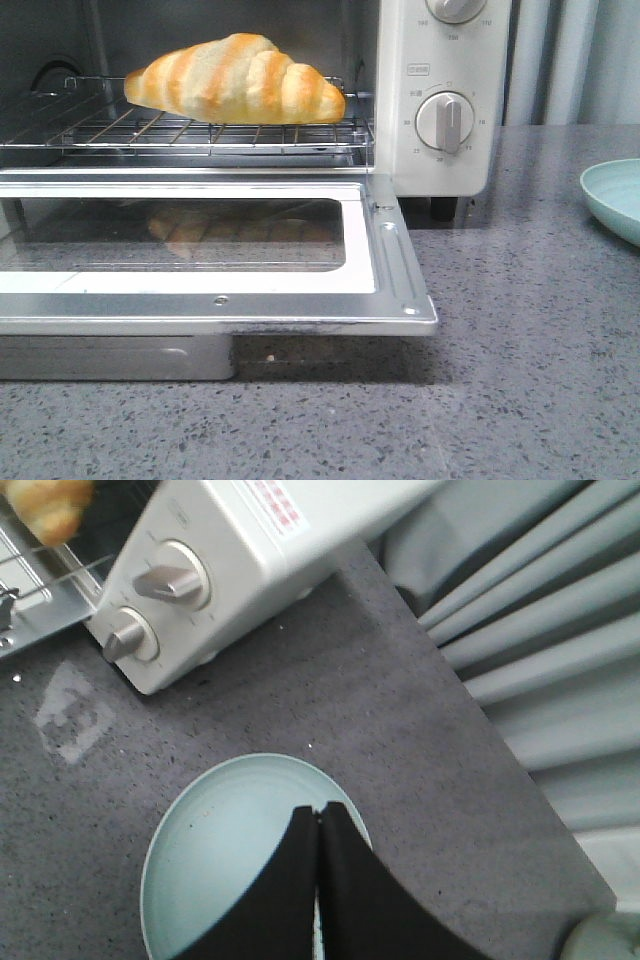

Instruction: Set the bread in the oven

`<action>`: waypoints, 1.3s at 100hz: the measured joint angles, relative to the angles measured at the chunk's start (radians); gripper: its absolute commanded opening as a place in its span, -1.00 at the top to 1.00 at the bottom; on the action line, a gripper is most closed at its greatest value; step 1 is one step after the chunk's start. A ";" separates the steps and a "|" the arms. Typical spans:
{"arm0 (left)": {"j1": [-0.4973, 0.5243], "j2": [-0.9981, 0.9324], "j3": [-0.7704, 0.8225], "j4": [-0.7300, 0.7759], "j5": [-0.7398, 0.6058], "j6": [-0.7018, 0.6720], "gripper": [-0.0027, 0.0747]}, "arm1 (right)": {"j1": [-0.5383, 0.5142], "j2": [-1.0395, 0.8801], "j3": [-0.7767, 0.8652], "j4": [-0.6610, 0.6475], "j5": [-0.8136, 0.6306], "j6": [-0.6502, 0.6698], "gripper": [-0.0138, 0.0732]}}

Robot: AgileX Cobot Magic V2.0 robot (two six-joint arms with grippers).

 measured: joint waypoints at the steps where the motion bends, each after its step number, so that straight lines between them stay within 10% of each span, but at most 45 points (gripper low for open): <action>1: 0.000 0.000 0.000 0.000 -0.002 0.000 0.99 | -0.004 -0.010 0.006 -0.002 0.001 0.001 0.82; 75: 0.000 0.000 0.000 -0.004 -0.002 0.000 0.99 | -0.023 -0.546 0.243 -0.017 0.017 0.106 0.82; 130: 0.000 0.000 0.000 -0.004 -0.002 0.000 0.99 | -0.083 -0.586 0.423 0.149 -0.120 0.283 0.82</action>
